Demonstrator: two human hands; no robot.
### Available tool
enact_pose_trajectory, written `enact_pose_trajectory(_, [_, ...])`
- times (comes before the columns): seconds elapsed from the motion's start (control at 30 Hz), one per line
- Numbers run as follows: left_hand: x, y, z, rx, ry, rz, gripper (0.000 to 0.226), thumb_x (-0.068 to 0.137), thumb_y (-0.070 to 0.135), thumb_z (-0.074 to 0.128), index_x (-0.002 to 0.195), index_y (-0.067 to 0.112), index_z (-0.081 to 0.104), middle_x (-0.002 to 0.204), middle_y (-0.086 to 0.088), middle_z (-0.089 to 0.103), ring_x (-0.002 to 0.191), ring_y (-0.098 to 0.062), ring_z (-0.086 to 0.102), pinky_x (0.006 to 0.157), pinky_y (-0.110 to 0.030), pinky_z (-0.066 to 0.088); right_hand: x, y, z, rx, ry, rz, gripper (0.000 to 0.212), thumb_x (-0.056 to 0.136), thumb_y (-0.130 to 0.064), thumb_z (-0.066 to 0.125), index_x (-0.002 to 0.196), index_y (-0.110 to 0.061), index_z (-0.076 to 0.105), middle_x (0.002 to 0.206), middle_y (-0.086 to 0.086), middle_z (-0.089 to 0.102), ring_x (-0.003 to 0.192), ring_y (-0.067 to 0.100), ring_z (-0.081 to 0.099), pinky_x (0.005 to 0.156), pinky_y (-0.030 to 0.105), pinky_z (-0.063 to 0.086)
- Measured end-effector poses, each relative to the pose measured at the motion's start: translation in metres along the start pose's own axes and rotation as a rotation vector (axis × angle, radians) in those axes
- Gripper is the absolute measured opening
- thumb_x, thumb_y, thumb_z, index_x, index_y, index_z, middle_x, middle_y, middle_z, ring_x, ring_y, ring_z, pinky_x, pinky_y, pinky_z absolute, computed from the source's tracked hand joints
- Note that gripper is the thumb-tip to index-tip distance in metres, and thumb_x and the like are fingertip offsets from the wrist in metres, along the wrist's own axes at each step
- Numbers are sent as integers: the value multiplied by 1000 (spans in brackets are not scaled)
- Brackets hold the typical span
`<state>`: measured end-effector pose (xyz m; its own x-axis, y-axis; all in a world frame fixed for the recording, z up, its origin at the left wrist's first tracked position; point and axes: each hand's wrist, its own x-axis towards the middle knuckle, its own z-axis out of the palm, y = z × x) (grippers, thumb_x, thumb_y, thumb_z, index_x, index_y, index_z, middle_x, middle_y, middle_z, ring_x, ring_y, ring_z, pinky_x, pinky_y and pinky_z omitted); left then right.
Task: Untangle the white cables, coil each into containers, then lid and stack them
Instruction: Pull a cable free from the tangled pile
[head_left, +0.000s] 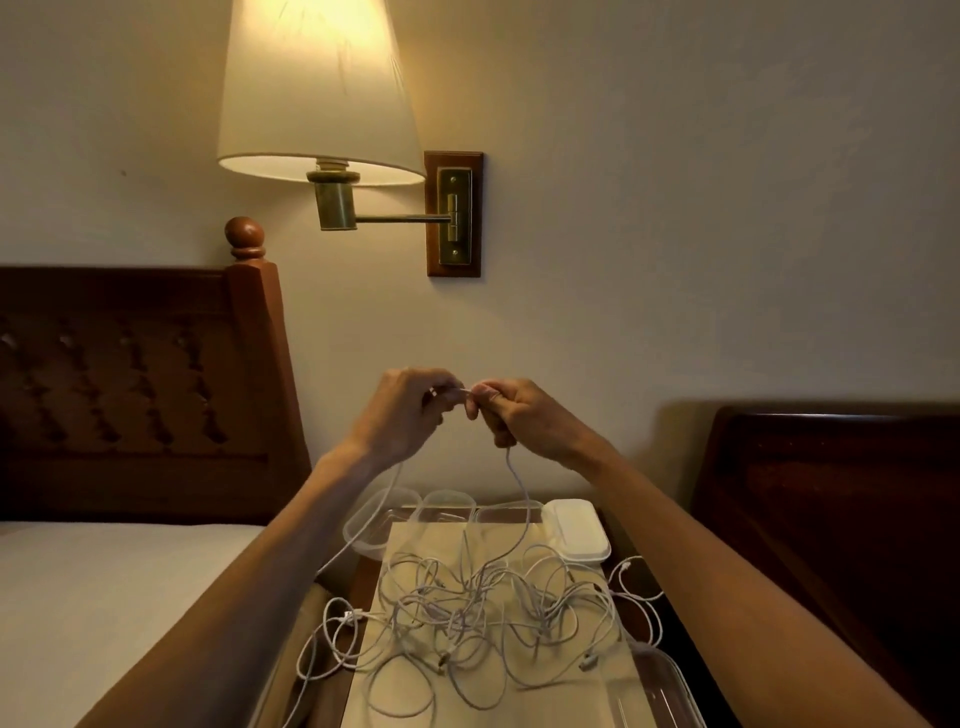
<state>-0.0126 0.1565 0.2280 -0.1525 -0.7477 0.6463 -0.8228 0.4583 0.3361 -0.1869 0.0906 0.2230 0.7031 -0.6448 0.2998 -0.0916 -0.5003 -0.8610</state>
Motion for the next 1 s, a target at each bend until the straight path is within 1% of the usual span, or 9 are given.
enact_pose_trajectory(0.27, [36, 8, -42, -26, 438, -99, 15, 95, 11, 59, 101, 11, 72, 84, 5, 67, 66, 1, 58, 66, -13, 47, -42, 95, 36, 210, 61, 212, 26, 106, -14, 34, 88, -8, 52, 74, 7, 51, 75, 23, 56, 88, 45, 52])
enact_pose_trajectory(0.4, [25, -19, -25, -111, 134, -365, 20, 91, -6, 52, 89, 4, 70, 78, -6, 66, 61, -19, 60, 59, -32, 53, -25, 78, 15, 307, 277, 192, 27, 105, -15, 35, 87, -8, 55, 73, 8, 52, 71, 22, 60, 85, 41, 53])
enact_pose_trajectory(0.5, [1, -37, -11, 17, -365, -585, 22, 90, -5, 54, 107, 4, 63, 102, -18, 64, 67, -20, 61, 60, -34, 53, -12, 64, -12, 326, 368, 137, 28, 106, -16, 35, 88, -11, 56, 69, 3, 54, 66, 19, 63, 80, 39, 56])
enact_pose_trajectory(0.6, [-17, -31, -6, 624, -940, -586, 64, 89, 17, 67, 146, 11, 37, 142, -7, 49, 118, -24, 56, 80, -26, 53, -10, 62, -24, 237, 375, 118, 27, 105, -15, 38, 87, -10, 57, 68, 5, 53, 61, 17, 61, 72, 37, 59])
enact_pose_trajectory(0.67, [-17, -19, -4, 647, -850, -453, 72, 89, 21, 68, 149, 13, 31, 150, -5, 41, 135, -24, 42, 106, -33, 42, -10, 64, -24, 174, 348, 127, 27, 105, -15, 40, 87, -7, 59, 69, 6, 53, 59, 15, 59, 73, 43, 60])
enact_pose_trajectory(0.73, [-11, -12, 6, 202, -566, -408, 74, 92, 17, 64, 153, 13, 22, 154, -7, 34, 138, -23, 38, 111, -34, 35, -11, 68, -21, 137, 323, 136, 27, 104, -15, 41, 88, -6, 60, 68, 6, 55, 59, 15, 59, 76, 49, 59])
enact_pose_trajectory(0.8, [-10, -2, 29, -194, -414, -411, 63, 97, 17, 55, 152, 9, 24, 151, -10, 38, 134, -24, 43, 106, -34, 39, -13, 72, -13, 112, 306, 141, 25, 104, -15, 43, 90, -4, 61, 68, 6, 55, 60, 16, 60, 76, 51, 58])
enact_pose_trajectory(0.9, [-17, 1, 71, -265, -352, -492, 34, 102, 22, 46, 132, 6, 47, 117, -14, 61, 98, -24, 63, 82, -34, 52, -19, 75, -6, 58, 303, 129, 24, 103, -14, 43, 96, 1, 61, 71, 10, 55, 65, 22, 60, 73, 47, 59])
enact_pose_trajectory(1.0, [-17, -5, 87, -286, -174, -476, 22, 102, 12, 40, 91, 11, 60, 75, 1, 54, 61, -9, 47, 52, -21, 39, -29, 91, -1, 26, 320, 141, 23, 103, -14, 45, 92, -4, 63, 71, 9, 56, 68, 24, 60, 75, 46, 58])
